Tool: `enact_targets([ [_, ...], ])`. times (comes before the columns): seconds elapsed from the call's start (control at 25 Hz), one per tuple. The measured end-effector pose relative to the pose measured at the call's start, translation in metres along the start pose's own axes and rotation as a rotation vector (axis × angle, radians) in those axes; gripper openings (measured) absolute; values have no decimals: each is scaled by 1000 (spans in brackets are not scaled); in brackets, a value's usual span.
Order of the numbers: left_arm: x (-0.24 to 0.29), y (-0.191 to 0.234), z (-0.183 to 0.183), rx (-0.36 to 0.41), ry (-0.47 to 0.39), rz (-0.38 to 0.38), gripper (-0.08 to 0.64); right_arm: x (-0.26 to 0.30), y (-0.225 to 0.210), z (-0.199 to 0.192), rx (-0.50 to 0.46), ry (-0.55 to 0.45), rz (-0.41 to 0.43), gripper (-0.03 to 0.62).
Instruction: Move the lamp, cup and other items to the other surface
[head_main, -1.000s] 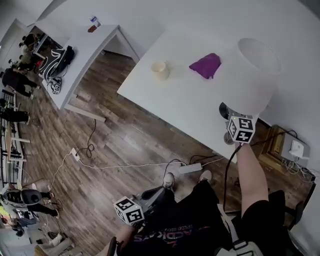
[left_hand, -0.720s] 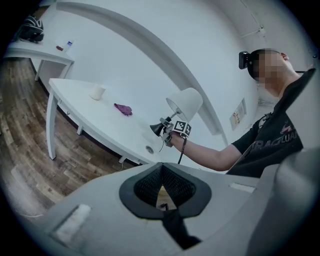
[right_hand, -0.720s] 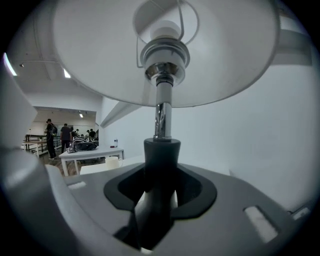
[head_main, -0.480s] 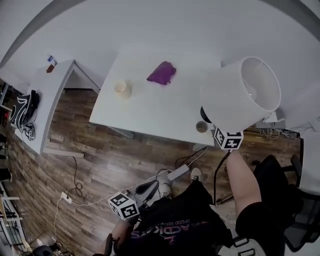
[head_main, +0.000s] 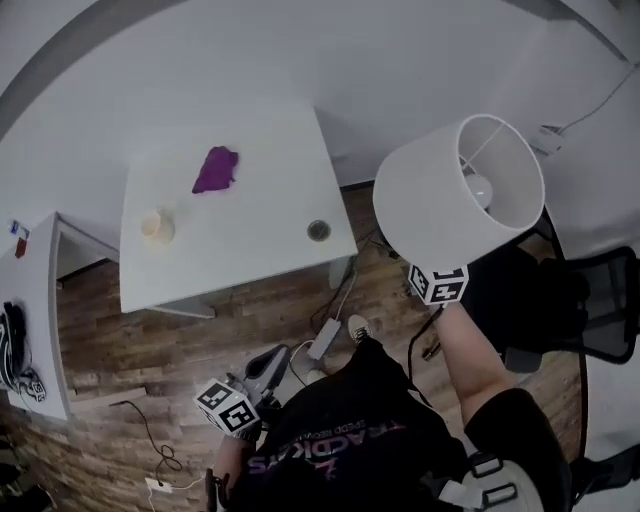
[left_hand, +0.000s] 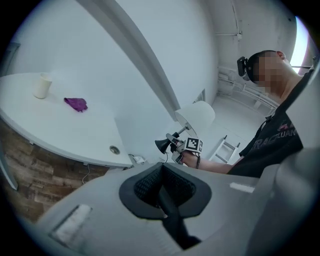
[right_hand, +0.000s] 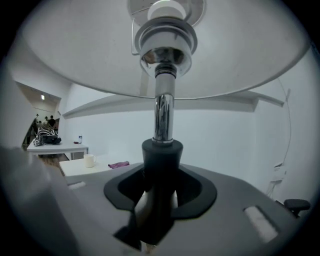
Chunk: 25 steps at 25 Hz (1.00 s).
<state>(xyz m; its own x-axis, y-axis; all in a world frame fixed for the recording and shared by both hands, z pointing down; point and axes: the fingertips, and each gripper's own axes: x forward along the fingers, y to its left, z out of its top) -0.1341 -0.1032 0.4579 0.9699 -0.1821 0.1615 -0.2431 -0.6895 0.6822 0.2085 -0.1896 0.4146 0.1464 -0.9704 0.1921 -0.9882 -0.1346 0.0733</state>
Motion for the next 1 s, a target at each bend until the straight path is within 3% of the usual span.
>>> enact_targets([
  [0.16, 8, -5, -5, 9, 33, -70, -2, -40, -22, -4, 11, -6, -95, 150],
  [0.32, 26, -28, -27, 27, 144, -184, -2, -115, -55, -28, 57, 22, -237, 150],
  [0.52, 38, -54, -50, 54, 245, -274, -2, -184, -84, -53, 112, 40, -370, 150],
  [0.76, 56, -79, -70, 70, 315, -331, -2, -250, -124, -75, 177, 40, -498, 150],
  [1.0, 84, -94, -85, 70, 353, -337, -2, -293, -180, -89, 208, 29, -603, 150],
])
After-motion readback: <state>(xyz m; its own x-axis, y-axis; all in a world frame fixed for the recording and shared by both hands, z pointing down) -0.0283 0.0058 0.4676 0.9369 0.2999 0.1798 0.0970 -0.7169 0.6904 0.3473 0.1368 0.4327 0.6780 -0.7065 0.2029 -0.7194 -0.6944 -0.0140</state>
